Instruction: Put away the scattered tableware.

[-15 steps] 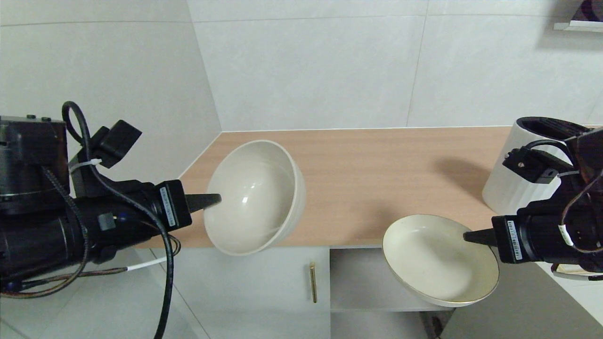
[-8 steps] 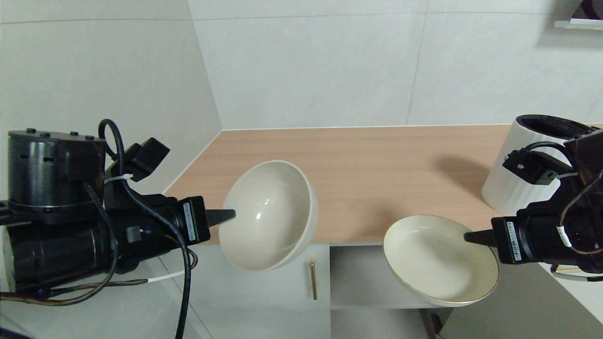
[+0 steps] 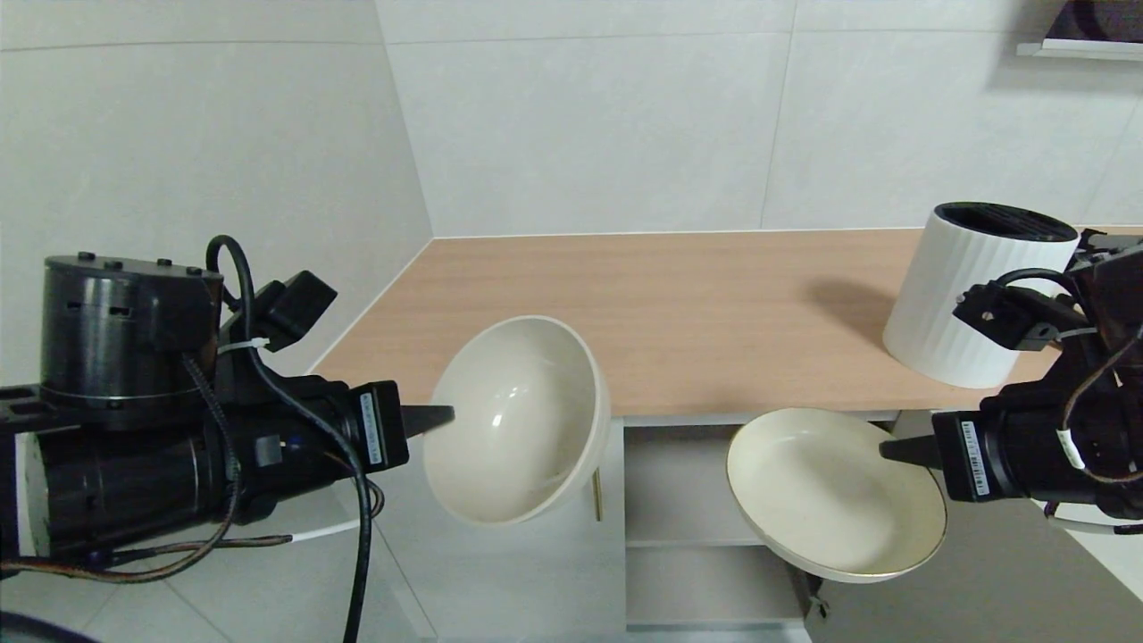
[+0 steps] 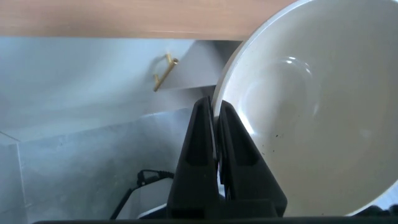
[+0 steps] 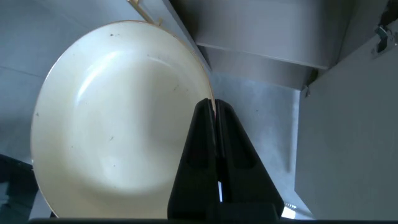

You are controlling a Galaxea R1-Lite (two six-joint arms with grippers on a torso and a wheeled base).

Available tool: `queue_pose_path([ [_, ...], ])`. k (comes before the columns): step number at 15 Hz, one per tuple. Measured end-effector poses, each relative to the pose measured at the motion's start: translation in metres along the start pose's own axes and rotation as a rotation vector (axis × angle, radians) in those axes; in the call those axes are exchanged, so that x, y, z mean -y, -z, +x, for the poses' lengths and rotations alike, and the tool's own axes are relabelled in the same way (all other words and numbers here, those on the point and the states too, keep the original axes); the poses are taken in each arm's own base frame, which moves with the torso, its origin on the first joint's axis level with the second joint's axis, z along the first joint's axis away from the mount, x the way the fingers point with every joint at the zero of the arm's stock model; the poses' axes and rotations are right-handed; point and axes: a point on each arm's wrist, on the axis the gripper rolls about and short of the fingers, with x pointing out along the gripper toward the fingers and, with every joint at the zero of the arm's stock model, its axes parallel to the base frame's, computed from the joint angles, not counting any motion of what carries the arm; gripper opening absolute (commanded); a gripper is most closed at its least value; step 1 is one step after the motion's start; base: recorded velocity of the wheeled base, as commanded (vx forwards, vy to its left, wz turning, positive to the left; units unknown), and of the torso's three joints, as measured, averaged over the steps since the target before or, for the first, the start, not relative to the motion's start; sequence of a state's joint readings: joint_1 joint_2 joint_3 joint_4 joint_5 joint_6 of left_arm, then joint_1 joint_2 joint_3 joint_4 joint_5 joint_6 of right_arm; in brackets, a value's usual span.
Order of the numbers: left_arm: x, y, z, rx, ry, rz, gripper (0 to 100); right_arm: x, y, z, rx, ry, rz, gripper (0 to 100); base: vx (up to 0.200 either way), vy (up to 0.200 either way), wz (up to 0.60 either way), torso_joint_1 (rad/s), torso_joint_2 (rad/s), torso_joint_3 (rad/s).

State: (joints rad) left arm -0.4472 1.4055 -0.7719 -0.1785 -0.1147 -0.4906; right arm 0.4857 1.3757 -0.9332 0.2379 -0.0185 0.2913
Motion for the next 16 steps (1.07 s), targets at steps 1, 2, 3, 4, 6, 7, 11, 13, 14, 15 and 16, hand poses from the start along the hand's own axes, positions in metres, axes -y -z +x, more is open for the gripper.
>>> queue_pose_path([
  [1,0.0,0.0,0.0,-0.001,0.0,0.0,0,0.0,0.0,0.0,0.0,0.001,0.0,0,0.0,0.0,0.0,0.0,0.0,0.0],
  [2,0.0,0.0,0.001,-0.004,0.0,0.0,0,0.0,0.0,0.001,-0.002,0.002,0.001,0,0.0,0.0,0.0,0.0,0.0,0.0],
  [3,0.0,0.001,0.002,-0.006,-0.001,0.0,0,0.001,0.0,0.002,-0.003,0.004,0.003,0,0.0,0.0,0.0,0.0,0.0,0.0],
  [4,0.0,0.001,0.002,-0.008,-0.002,0.0,0,0.001,-0.001,0.003,0.001,0.003,0.003,0,0.0,0.0,0.0,0.0,0.0,0.0],
  [6,-0.001,0.001,0.003,-0.01,-0.003,-0.001,0,0.001,-0.002,0.008,-0.002,0.005,0.005,0,0.0,0.0,0.0,0.0,0.0,0.0],
  [7,-0.001,0.001,0.004,-0.011,-0.003,-0.001,0,0.001,-0.002,0.01,-0.008,0.007,0.005,0,0.0,0.0,0.0,0.0,0.0,0.0],
  [11,-0.001,0.001,0.004,-0.012,-0.003,-0.001,0,0.002,-0.001,0.015,-0.023,0.015,0.007,0,0.0,0.0,0.0,-0.109,0.26,0.145],
  [13,-0.001,0.001,0.004,-0.012,-0.004,-0.001,0,0.002,-0.001,0.016,-0.024,0.016,0.008,0,0.0,0.0,0.0,-0.193,0.48,0.259],
  [14,-0.001,0.001,0.004,-0.014,-0.003,-0.001,0,0.002,-0.001,0.016,-0.025,0.018,0.009,0,0.0,0.0,0.0,-0.198,0.49,0.286],
  [15,-0.001,0.001,0.004,-0.014,-0.003,-0.001,0,0.002,-0.001,0.016,-0.025,0.017,0.009,0,0.0,0.0,0.0,-0.198,0.49,0.29],
  [16,-0.001,0.001,0.004,-0.014,-0.003,-0.001,0,0.002,-0.001,0.016,-0.025,0.017,0.009,0,0.0,0.0,0.0,-0.188,0.49,0.3],
])
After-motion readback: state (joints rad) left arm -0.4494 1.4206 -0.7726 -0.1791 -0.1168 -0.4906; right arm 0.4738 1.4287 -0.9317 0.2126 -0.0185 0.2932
